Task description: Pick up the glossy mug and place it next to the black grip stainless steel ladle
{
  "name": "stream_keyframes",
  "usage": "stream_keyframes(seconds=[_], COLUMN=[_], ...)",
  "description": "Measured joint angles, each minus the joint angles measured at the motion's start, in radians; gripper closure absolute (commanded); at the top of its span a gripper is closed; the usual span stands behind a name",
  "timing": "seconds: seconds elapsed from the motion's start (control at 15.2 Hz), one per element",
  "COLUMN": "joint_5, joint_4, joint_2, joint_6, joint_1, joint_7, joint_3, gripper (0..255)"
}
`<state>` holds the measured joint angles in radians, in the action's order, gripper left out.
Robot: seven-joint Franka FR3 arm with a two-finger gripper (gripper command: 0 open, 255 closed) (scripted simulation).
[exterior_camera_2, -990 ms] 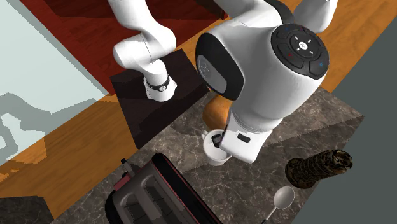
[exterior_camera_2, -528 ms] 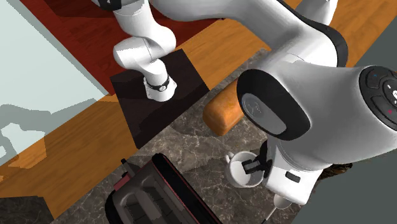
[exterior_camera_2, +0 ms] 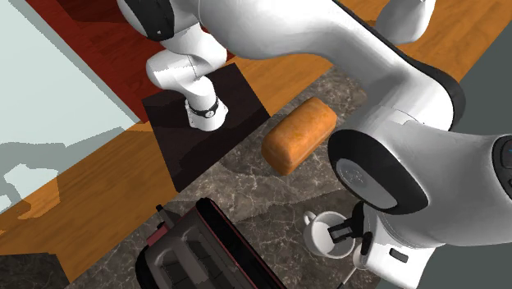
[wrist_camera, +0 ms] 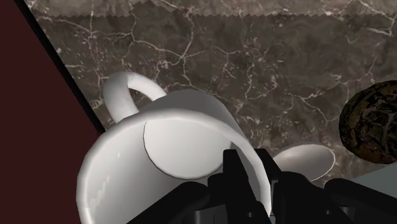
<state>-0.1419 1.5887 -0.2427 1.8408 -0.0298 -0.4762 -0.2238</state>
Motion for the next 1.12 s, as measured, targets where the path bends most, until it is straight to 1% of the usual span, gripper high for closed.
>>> stream_keyframes(seconds=[0.46,1.12], joint_5=[-0.005,-0.021], joint_4=[0.085,0.173], joint_2=[-0.007,-0.042], joint_6=[0.092,0.213], joint_1=[0.003,0.002], joint_7=[-0.008,-0.027], joint_3=[0.002,0.007], gripper=[255,255])
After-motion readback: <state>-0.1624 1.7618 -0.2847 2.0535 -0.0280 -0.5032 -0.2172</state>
